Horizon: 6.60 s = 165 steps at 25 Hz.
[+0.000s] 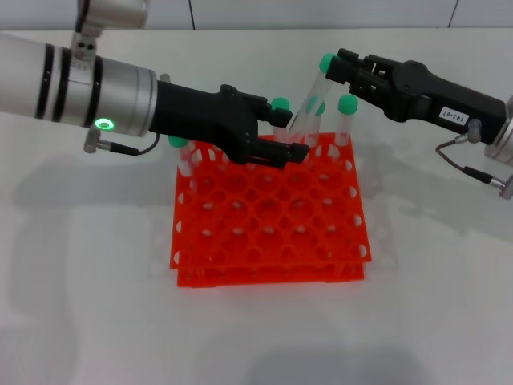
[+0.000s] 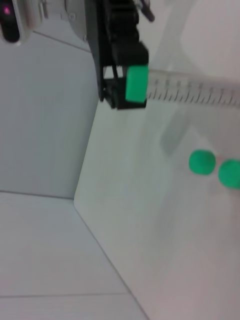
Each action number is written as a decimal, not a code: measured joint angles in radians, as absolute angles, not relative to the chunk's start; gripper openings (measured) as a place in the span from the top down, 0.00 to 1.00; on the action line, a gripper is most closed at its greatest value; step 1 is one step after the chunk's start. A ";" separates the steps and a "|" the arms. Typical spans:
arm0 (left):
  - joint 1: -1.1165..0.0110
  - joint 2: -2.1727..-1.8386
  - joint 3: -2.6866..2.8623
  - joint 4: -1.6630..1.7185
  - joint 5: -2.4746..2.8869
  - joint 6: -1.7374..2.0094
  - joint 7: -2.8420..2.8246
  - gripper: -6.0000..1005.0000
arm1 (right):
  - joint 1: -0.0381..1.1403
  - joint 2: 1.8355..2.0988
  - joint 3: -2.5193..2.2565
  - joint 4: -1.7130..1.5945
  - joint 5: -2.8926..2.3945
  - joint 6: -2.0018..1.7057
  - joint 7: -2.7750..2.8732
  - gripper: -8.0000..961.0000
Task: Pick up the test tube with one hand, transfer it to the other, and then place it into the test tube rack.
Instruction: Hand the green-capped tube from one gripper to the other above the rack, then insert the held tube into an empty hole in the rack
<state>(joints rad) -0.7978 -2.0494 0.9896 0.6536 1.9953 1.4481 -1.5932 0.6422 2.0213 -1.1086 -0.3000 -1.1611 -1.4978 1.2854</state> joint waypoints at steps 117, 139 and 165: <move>-0.051 -2.076 0.660 0.632 1.503 1.629 -0.974 0.13 | 0.811 2.028 -1.615 -0.557 -1.095 -1.065 1.358 0.64; -0.051 -2.075 0.660 0.632 1.503 1.618 -0.962 0.13 | 0.811 2.028 -1.769 -0.595 -1.008 -0.967 1.313 0.63; -0.065 -2.075 0.660 0.627 1.508 1.604 -0.962 0.13 | 0.770 2.028 -1.800 -0.585 -0.947 -0.939 1.273 0.61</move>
